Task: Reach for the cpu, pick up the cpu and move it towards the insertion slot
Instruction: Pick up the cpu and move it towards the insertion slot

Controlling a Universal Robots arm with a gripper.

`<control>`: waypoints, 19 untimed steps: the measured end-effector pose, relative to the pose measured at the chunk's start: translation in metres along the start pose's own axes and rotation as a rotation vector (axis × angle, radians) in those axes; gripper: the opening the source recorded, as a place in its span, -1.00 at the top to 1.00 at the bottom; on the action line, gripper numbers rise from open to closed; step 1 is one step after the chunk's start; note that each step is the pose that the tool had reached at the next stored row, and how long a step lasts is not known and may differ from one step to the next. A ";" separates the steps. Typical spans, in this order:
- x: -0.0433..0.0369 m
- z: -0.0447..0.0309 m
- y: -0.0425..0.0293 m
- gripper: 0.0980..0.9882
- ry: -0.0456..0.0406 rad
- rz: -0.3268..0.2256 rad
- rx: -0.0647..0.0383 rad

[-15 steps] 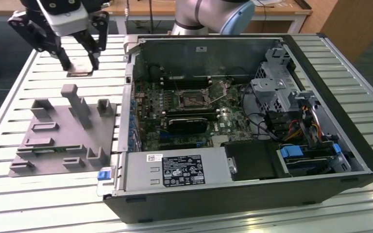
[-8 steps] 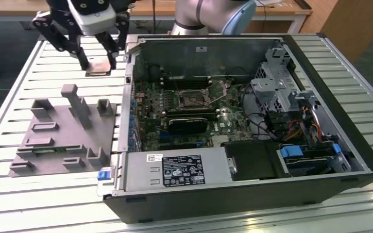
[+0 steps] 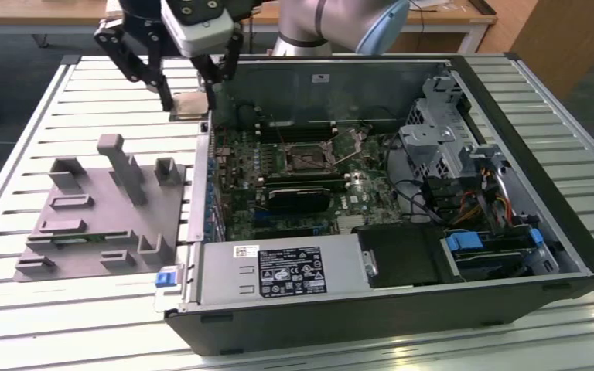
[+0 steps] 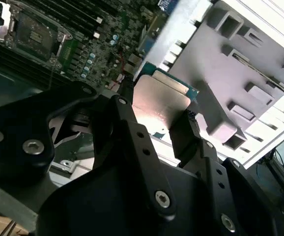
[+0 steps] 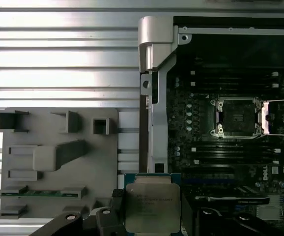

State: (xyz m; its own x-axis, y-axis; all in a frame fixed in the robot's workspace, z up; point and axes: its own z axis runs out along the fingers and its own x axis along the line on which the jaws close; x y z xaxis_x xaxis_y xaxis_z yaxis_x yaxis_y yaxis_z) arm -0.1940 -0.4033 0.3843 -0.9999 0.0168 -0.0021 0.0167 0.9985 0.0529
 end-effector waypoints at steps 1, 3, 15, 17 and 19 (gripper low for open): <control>-0.0045 0.0003 0.0002 0.00 -0.0001 0.000 0.000; -0.0118 0.0009 0.0020 0.00 -0.0001 0.000 0.000; -0.0405 0.0029 0.0226 0.00 -0.0001 0.000 0.000; -0.0484 0.0030 0.0233 0.00 -0.0001 0.000 0.000; -0.0571 0.0031 0.0238 0.00 -0.0001 0.000 0.000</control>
State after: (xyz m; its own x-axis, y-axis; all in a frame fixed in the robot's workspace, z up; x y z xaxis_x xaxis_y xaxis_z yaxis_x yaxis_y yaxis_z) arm -0.1365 -0.3803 0.3826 -0.9999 0.0169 -0.0022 0.0168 0.9985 0.0530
